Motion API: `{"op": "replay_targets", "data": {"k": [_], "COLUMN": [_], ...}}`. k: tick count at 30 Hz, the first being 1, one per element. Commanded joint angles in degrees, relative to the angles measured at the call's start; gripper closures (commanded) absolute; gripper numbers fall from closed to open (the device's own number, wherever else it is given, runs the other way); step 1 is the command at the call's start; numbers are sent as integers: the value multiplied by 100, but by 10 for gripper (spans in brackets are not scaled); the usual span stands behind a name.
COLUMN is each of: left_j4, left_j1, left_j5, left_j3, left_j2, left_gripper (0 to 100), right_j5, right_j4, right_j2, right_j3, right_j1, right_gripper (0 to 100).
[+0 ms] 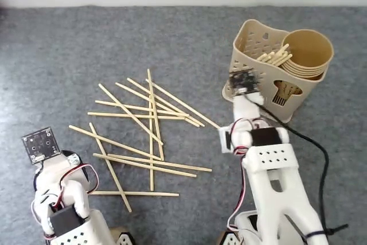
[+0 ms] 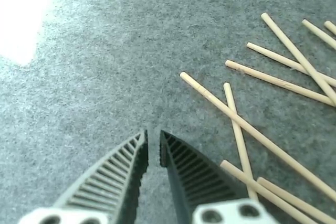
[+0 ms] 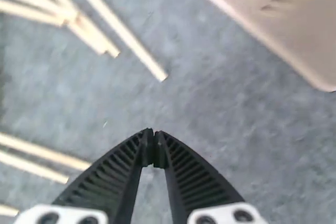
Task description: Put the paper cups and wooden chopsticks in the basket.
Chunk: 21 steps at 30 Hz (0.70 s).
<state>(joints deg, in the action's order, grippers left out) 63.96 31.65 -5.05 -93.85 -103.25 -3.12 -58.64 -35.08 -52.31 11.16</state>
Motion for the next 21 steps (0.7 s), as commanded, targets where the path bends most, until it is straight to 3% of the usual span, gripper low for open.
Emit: {"op": "replay_targets", "data": {"k": [1, 9, 12, 15, 21], "left_j4": [-132, -132, -132, -132, -132], "left_j1": [-193, -352, -352, -352, -352], "left_j5": [97, 264, 264, 264, 264], "left_j3": [31, -57, -57, -57, -57], "left_j2": [-35, -35, -35, -35, -35], "left_gripper": [959, 959, 959, 959, 959], "right_j5": [70, 70, 62, 62, 44], "right_j4": [-233, 1007, 1323, 1191, 822], "right_j2": [-198, -171, -57, 224, 1437], "right_j3": [343, 431, 545, 879, 2013], "right_j1": [365, 927, 1156, 1376, 1508], "right_gripper": [990, 982, 917, 847, 843]}}
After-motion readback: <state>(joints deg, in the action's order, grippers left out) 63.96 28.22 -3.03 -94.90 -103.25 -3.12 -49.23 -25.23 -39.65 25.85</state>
